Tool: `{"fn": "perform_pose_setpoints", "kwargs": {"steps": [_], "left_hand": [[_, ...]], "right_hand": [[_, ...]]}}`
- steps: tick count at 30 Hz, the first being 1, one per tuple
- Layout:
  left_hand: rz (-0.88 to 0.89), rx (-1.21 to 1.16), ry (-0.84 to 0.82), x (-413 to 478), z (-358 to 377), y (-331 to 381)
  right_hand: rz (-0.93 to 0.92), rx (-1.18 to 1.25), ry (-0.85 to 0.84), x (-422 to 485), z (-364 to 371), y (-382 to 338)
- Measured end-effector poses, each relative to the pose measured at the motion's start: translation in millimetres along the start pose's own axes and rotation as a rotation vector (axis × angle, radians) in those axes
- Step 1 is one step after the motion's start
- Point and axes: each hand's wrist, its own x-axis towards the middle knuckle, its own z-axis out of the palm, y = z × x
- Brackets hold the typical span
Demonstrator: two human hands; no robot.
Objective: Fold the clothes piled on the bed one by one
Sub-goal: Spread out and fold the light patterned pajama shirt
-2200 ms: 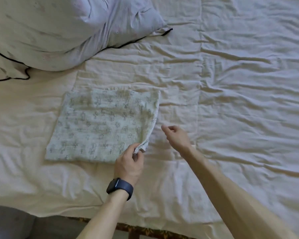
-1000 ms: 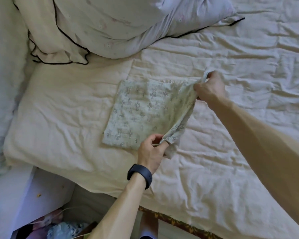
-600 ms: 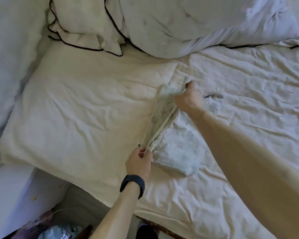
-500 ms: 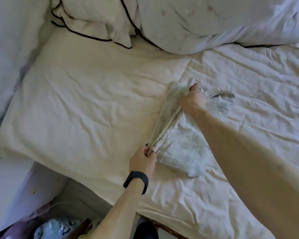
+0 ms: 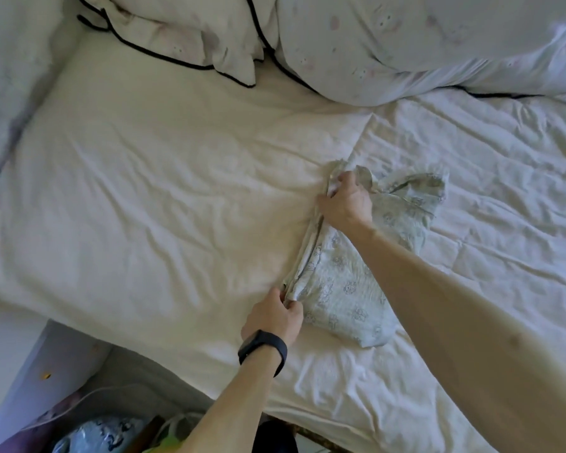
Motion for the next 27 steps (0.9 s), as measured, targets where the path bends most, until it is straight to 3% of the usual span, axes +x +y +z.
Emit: {"fn": "perform_pose_setpoints", "kwargs": {"steps": [2, 5, 9, 13, 15, 17, 19, 22, 25, 27], "left_hand": [[0.011, 0.026, -0.02, 1, -3, 1], [0.041, 0.104, -0.048, 2, -10, 4], [0.141, -0.136, 0.052, 4, -17, 29], [0.623, 0.064, 0.372, 12, 1, 81], [0.872, 0.308, 0.3, 21, 23, 108], [1.043, 0.619, 0.211, 39, 46, 118], [1.061, 0.785, 0.184, 67, 53, 118], [0.895, 0.765, 0.215, 100, 37, 110], [0.857, 0.807, 0.303, 103, 21, 111], [0.878, 0.708, 0.371, 93, 10, 136]], "right_hand": [[-0.015, 0.124, -0.114, -8, 0, 3], [-0.064, 0.524, -0.209, -42, -6, 20], [-0.015, 0.728, 0.158, -101, -11, 77], [0.108, 0.541, 0.54, -136, -8, 137], [0.085, 0.337, 0.556, -137, 3, 157], [0.032, 0.186, 0.467, -138, 18, 166], [-0.029, 0.09, 0.366, -139, 36, 170], [-0.027, 0.092, 0.209, -144, 56, 178], [-0.02, 0.224, 0.235, -150, 59, 187], [0.06, 0.45, 0.253, -151, 53, 189]]}}
